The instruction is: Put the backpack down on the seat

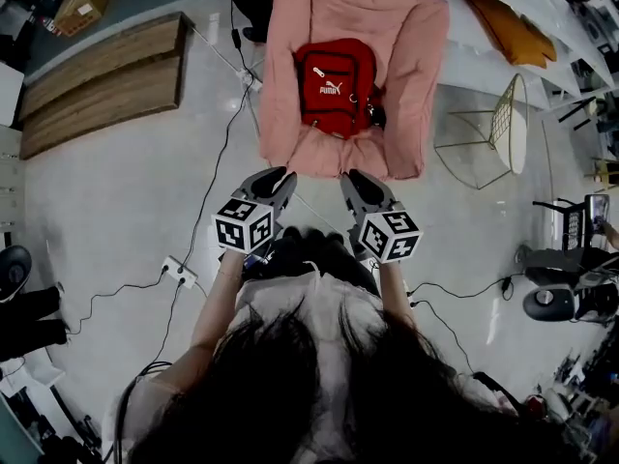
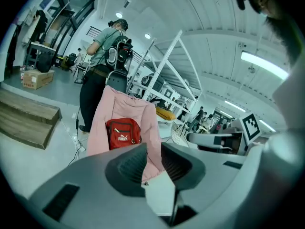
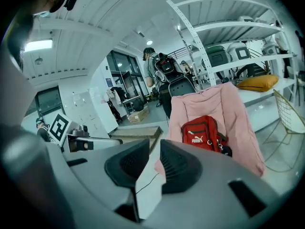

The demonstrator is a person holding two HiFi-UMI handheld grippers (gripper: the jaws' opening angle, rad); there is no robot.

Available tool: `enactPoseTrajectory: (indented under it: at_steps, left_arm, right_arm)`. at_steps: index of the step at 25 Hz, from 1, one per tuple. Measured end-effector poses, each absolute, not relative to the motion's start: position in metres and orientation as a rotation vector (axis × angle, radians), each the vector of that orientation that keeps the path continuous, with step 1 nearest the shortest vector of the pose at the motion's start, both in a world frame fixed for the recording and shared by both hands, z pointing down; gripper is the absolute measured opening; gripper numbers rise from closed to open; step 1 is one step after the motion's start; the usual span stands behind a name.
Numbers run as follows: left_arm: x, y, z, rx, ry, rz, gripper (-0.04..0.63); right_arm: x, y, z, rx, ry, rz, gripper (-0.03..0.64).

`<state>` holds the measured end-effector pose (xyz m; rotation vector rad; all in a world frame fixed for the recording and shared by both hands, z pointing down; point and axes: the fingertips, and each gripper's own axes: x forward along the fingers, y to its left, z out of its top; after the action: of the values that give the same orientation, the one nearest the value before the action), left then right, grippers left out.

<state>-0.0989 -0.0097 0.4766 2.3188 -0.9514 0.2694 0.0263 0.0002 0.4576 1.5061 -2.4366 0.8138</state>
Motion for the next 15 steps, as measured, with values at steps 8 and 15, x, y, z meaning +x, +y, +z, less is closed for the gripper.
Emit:
enactPoseTrajectory:
  at_steps: [8,15]
  left_arm:
    - [-0.084,0.02,0.463,2.325,-0.964,0.221,0.106]
    - [-0.054,0.067,0.451,2.332,-0.984,0.211,0.106]
  right_arm:
    - [0.029,0.037,0.448,1.459,-2.452,0.773,0.08]
    - [0.043,0.087,0.441,1.415,-2.496,0.764,0.08]
